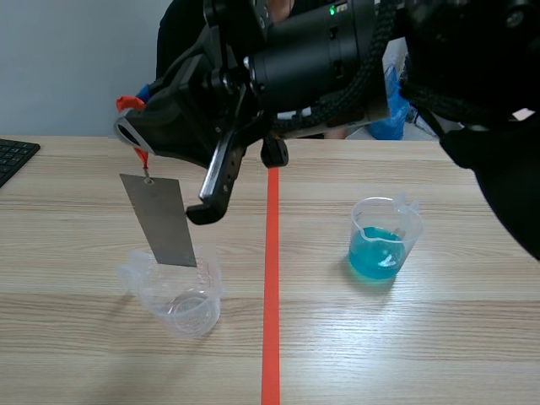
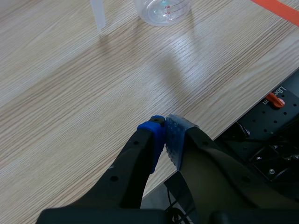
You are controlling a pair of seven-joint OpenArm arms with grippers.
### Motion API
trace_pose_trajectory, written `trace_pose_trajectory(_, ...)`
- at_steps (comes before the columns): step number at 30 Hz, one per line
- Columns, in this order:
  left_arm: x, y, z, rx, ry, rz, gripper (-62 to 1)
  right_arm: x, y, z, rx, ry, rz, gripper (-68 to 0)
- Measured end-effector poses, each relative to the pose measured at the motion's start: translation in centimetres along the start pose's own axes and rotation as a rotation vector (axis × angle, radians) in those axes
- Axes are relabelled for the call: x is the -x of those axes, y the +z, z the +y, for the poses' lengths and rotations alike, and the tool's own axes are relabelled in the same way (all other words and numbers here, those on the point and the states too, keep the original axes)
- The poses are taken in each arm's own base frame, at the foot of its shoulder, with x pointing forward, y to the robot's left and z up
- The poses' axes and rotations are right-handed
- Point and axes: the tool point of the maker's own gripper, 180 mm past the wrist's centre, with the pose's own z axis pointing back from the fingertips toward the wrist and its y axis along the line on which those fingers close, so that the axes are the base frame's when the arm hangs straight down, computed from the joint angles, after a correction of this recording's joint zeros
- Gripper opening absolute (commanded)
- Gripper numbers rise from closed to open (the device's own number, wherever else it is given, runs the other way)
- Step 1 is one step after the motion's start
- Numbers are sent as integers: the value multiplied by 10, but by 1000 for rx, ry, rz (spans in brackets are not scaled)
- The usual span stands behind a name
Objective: Do the redox reaction experiment.
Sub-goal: 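Put the plate into the left beaker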
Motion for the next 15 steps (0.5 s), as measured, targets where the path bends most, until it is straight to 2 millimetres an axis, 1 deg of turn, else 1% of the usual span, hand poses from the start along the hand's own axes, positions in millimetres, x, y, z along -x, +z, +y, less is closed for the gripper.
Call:
trace_pose_trajectory(9, 0, 0, 0, 0, 0, 0, -573, 2, -2, -2, 8, 6, -5, -660)
trace_pose_trajectory(15, 0, 0, 0, 0, 0, 0, -573, 19, -5, -11, 19, -61, -6, -660)
